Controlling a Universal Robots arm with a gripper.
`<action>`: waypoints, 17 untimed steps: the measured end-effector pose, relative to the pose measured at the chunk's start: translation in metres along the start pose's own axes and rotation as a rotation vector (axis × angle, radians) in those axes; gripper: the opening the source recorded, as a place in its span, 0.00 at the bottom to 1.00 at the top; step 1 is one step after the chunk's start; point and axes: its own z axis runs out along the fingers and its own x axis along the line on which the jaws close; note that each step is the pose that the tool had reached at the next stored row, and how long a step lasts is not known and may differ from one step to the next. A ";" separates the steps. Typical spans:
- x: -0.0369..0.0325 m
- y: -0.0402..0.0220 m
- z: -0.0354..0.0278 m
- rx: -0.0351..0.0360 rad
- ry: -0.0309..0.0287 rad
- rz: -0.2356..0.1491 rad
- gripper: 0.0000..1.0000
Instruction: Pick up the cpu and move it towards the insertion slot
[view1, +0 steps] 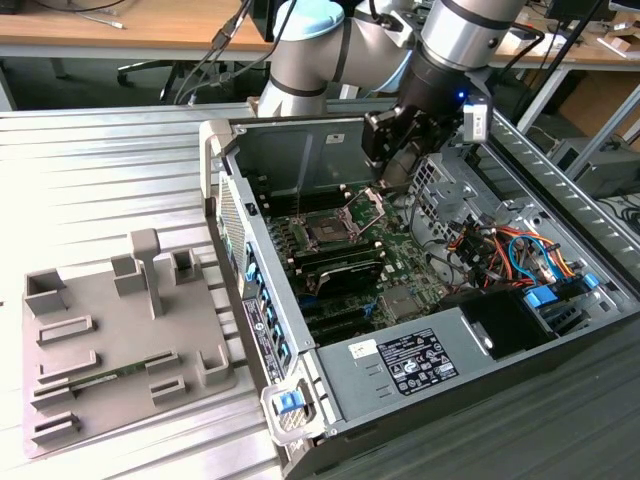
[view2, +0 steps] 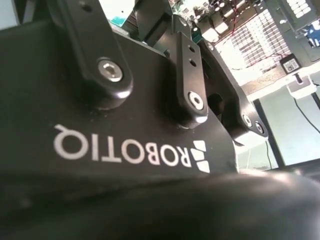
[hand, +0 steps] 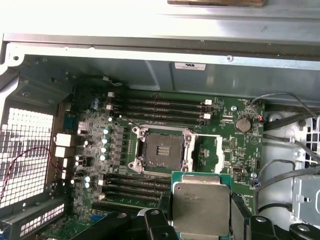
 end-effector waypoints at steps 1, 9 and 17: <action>0.0001 0.0011 0.0005 -0.0043 -0.0005 0.002 0.55; 0.0007 0.0140 0.0032 -0.0104 -0.0014 0.005 0.55; 0.0002 0.0198 0.0089 -0.0115 -0.0016 0.007 0.55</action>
